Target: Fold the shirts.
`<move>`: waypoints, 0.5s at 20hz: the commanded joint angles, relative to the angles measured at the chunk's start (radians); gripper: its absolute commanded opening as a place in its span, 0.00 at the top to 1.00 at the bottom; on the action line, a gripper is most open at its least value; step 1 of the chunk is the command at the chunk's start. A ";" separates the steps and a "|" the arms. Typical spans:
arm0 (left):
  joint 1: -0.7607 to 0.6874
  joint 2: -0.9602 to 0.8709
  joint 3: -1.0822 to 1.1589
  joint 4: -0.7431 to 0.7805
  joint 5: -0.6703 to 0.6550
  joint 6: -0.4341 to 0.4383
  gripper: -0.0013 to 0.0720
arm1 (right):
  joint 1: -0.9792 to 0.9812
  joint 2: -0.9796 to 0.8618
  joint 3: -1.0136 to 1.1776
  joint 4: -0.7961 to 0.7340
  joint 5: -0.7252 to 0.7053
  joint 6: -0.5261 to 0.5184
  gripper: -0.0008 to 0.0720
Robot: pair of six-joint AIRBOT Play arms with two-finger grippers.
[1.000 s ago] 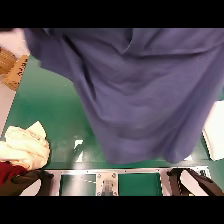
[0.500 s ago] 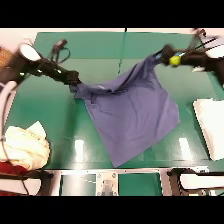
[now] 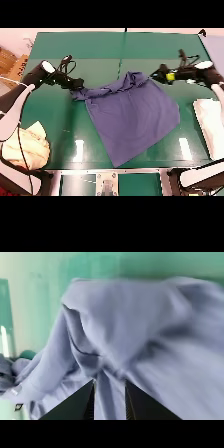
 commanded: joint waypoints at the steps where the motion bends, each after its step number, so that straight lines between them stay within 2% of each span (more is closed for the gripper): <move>1: 0.004 -0.006 0.013 0.035 -0.003 -0.001 0.94 | -0.155 0.072 -0.053 -0.050 0.185 0.063 0.69; 2: 0.010 -0.006 0.031 0.048 -0.029 0.000 0.63 | -0.191 0.111 -0.105 -0.082 0.192 0.082 0.69; 3: 0.022 -0.006 0.054 0.048 -0.060 -0.001 0.23 | -0.226 0.155 -0.167 -0.120 0.192 0.093 0.70; 4: 0.039 -0.006 0.086 0.048 -0.100 0.000 0.17 | -0.268 0.209 -0.242 -0.168 0.190 0.104 0.74; 8: 0.137 -0.006 0.234 0.047 -0.259 0.000 0.17 | -0.447 0.416 -0.517 -0.306 0.179 0.159 0.72; 10: 0.174 -0.006 0.281 0.040 -0.316 0.002 0.17 | -0.525 0.489 -0.633 -0.316 0.170 0.166 0.51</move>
